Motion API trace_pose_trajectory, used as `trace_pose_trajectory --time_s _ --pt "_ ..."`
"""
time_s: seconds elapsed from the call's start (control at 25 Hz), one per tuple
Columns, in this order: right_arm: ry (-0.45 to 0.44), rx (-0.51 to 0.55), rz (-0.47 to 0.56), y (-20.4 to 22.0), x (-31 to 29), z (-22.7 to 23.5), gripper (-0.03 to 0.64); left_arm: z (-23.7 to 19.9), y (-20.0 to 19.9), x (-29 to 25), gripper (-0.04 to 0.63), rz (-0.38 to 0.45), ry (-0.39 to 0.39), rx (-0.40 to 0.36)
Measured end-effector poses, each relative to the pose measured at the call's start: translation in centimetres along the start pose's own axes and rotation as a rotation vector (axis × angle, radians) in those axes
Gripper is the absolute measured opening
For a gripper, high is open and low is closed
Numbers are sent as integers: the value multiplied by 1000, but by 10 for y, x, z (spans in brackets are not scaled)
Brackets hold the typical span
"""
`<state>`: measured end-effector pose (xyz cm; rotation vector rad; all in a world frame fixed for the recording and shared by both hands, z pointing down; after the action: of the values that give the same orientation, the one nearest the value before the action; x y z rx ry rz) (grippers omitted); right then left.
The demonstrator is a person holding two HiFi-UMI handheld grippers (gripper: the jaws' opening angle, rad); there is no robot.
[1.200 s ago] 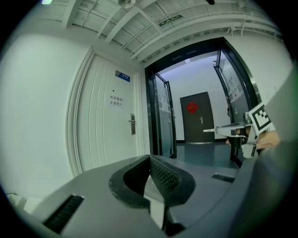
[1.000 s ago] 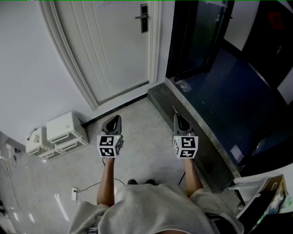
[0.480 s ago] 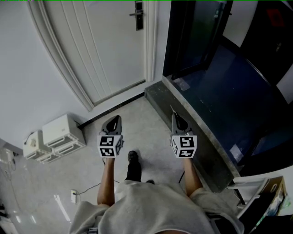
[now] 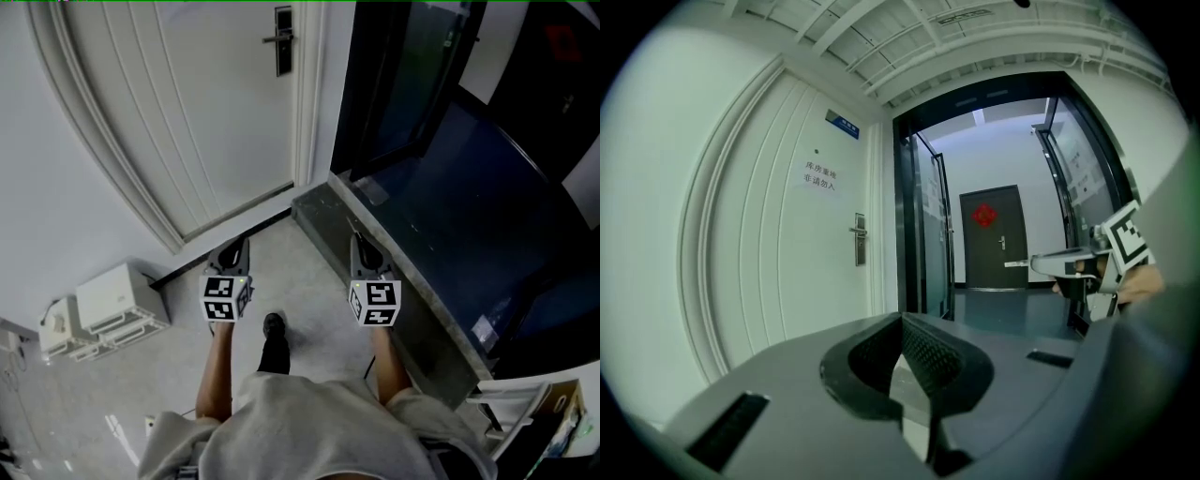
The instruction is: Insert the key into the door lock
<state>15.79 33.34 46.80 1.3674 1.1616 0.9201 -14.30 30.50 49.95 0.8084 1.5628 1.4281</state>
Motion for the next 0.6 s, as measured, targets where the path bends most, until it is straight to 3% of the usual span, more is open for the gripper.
trace_pose_trajectory --time_s 0.6 --pt "45 34 39 -59 -246 -1 29 -166 -68 -192 17 55 44 -22"
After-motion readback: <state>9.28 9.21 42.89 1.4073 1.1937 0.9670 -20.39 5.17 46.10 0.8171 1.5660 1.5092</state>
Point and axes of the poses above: the fingertips, and each gripper's own axes: x backward along the fingers, z to its right, y out of its underside, the point moved 8 cm from there along x, backward along the fingers, and after that the axes turned 2 degrees about y, right-handed, at the moved point
